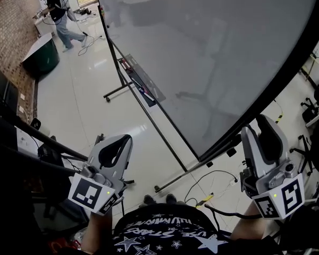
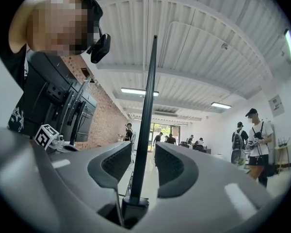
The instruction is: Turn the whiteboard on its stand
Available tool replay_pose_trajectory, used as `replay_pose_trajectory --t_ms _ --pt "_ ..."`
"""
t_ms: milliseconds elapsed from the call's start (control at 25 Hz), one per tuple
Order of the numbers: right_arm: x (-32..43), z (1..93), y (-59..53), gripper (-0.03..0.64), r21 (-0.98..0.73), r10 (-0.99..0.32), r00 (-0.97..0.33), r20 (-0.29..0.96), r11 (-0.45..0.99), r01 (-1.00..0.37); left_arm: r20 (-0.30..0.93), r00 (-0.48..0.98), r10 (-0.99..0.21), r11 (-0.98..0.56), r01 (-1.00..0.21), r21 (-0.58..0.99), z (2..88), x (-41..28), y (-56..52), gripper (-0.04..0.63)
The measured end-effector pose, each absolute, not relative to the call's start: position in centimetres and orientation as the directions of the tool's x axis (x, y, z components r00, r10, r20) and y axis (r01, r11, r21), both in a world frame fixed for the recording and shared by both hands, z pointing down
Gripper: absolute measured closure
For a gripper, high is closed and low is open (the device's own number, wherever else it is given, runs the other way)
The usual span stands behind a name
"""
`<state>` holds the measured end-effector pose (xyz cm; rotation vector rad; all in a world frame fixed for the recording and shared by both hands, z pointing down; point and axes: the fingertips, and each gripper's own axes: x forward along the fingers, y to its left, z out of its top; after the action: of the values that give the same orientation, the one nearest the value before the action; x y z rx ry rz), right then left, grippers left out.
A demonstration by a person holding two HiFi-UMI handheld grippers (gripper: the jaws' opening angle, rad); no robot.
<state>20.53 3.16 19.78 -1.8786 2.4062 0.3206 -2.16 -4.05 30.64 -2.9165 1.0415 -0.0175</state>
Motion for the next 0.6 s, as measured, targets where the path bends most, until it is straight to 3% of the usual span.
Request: replay_pose_trajectory --t_ms 80,280,600 --pt "20.4 19.6 4.3 0.477 0.122 -0.952 -0.240 -0.189 0.220 -0.968 -0.009 0.785 -0.620 -0.784 -0.619 -0.047 30.6 -1.7 -4.0 0.591" --pt "19.9 18.4 6.5 0.598 0.114 -0.948 -0.187 -0.258 0.162 -0.980 -0.012 0.808 -0.589 -0.807 -0.589 -0.044 30.6 -0.4 -3.7 0.591" --pt "13.5 21.2 5.3 0.606 0.088 -0.891 -0.396 -0.224 0.386 -0.918 -0.044 0.834 -0.550 -0.833 -0.552 -0.038 30.0 1.3 -3.0 0.591"
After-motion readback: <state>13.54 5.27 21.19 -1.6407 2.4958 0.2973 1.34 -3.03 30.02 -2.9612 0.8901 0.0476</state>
